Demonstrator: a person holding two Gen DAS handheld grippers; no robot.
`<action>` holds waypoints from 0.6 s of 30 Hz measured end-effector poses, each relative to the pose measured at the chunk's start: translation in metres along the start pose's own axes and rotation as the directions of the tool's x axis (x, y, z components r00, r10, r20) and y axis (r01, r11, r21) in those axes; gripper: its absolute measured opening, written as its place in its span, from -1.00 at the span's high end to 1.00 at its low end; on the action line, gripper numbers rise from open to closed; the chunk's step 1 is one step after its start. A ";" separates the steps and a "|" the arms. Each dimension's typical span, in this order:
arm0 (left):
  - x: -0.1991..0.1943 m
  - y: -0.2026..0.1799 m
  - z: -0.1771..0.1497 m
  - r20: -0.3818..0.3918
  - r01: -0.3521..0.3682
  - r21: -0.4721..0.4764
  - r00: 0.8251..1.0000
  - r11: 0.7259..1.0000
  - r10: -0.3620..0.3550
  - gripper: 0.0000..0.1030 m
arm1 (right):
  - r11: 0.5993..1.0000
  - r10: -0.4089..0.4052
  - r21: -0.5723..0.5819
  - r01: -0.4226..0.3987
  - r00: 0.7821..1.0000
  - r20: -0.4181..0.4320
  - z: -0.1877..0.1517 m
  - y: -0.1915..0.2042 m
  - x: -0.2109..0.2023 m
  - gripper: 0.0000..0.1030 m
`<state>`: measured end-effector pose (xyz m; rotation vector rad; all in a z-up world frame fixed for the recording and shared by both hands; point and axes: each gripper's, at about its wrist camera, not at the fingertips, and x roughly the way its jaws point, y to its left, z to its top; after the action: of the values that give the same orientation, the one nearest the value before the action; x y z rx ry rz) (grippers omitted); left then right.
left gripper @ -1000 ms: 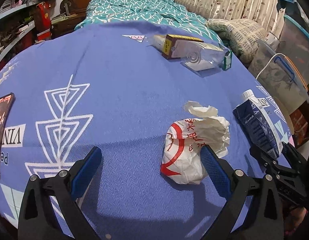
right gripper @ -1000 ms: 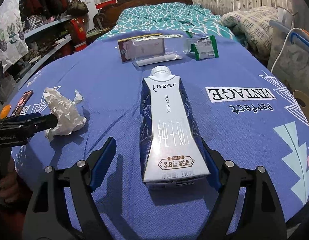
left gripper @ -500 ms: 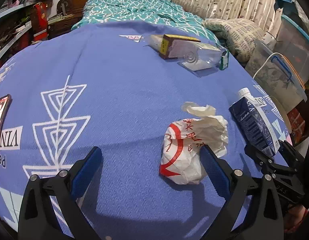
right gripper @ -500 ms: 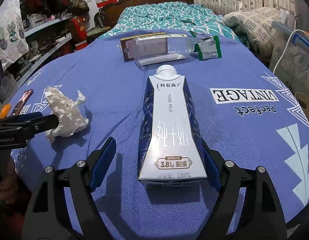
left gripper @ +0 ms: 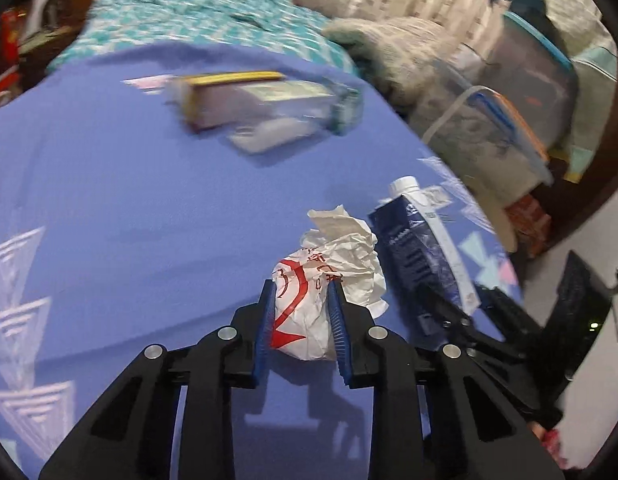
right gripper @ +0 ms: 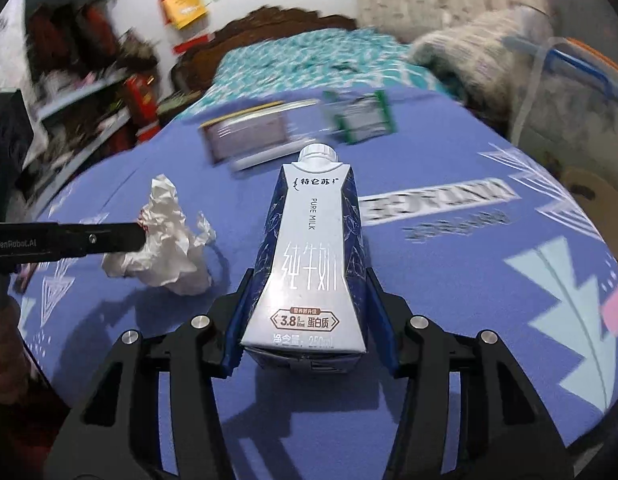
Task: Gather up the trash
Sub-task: 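Close left gripper on the red-white plastic bag while right lifts the milk carton, then carry the bag and carton over the beige wastebasket and open both grippers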
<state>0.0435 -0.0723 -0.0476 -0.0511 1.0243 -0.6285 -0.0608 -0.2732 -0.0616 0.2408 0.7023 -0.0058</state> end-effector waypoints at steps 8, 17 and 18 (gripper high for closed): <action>0.063 -0.104 0.053 -0.062 0.112 0.146 0.993 0.983 -0.103 0.53 | 0.973 -0.133 0.200 0.114 0.988 0.081 0.011 -0.119 -0.036 -0.04; 0.180 -0.260 0.117 -0.190 0.273 0.252 0.955 0.928 -0.229 0.53 | 0.863 -0.280 0.447 0.235 0.959 0.036 0.031 -0.274 -0.045 -0.05; 0.198 -0.281 0.125 -0.202 0.284 0.249 0.950 0.926 -0.237 0.53 | 0.850 -0.286 0.468 0.241 0.958 0.027 0.033 -0.287 -0.042 -0.07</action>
<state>0.0853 -0.4355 -0.0439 0.1145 1.0935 -1.0307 -0.0964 -0.5631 -0.0725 0.5967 0.6258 -0.4530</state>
